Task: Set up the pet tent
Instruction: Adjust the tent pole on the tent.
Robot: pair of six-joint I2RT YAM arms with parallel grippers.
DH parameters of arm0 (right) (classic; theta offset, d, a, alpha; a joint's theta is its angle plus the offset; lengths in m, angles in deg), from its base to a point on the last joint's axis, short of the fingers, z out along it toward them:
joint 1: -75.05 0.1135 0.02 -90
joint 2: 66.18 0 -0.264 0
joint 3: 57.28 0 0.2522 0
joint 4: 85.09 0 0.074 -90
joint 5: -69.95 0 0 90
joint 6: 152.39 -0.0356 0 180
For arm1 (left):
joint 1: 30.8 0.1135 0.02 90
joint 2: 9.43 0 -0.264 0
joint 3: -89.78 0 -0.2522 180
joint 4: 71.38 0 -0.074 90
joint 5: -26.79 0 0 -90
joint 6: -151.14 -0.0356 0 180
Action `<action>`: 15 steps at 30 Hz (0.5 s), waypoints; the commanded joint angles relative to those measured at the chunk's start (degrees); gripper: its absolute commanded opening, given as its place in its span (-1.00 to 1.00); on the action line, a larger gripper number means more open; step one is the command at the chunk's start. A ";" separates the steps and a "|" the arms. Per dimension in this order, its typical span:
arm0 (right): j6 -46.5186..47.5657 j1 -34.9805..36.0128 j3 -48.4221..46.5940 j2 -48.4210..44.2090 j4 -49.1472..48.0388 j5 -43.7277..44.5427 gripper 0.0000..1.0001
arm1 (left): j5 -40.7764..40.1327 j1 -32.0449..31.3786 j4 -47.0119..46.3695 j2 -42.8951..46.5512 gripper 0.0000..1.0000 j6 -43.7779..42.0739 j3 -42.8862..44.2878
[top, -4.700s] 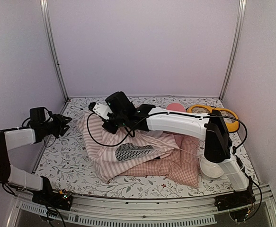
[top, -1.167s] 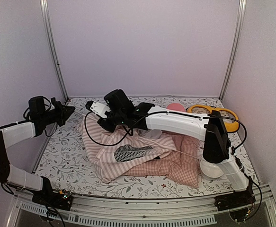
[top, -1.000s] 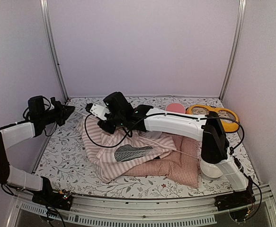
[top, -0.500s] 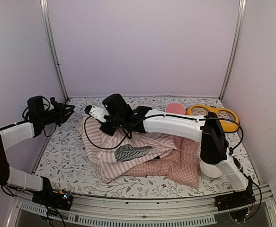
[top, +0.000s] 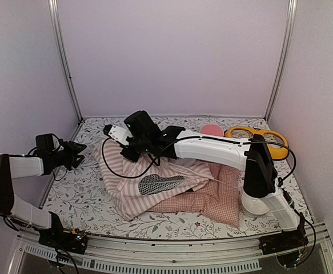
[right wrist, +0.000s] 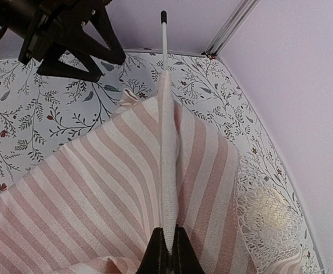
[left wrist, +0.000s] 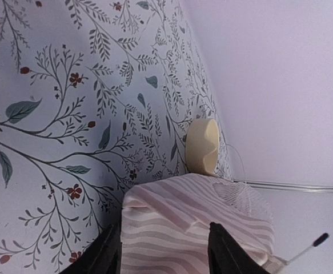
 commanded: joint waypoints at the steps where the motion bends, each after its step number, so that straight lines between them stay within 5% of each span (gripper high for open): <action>1: -1.26 0.42 -0.22 -5.25 -0.07 0.27 -1.00 | 0.69 0.03 -6.67 -4.48 0.04 -0.55 -2.22; 15: -1.53 0.72 -0.22 -5.54 0.38 -0.02 -1.00 | 3.68 -4.72 -28.32 -13.58 0.00 4.54 -8.38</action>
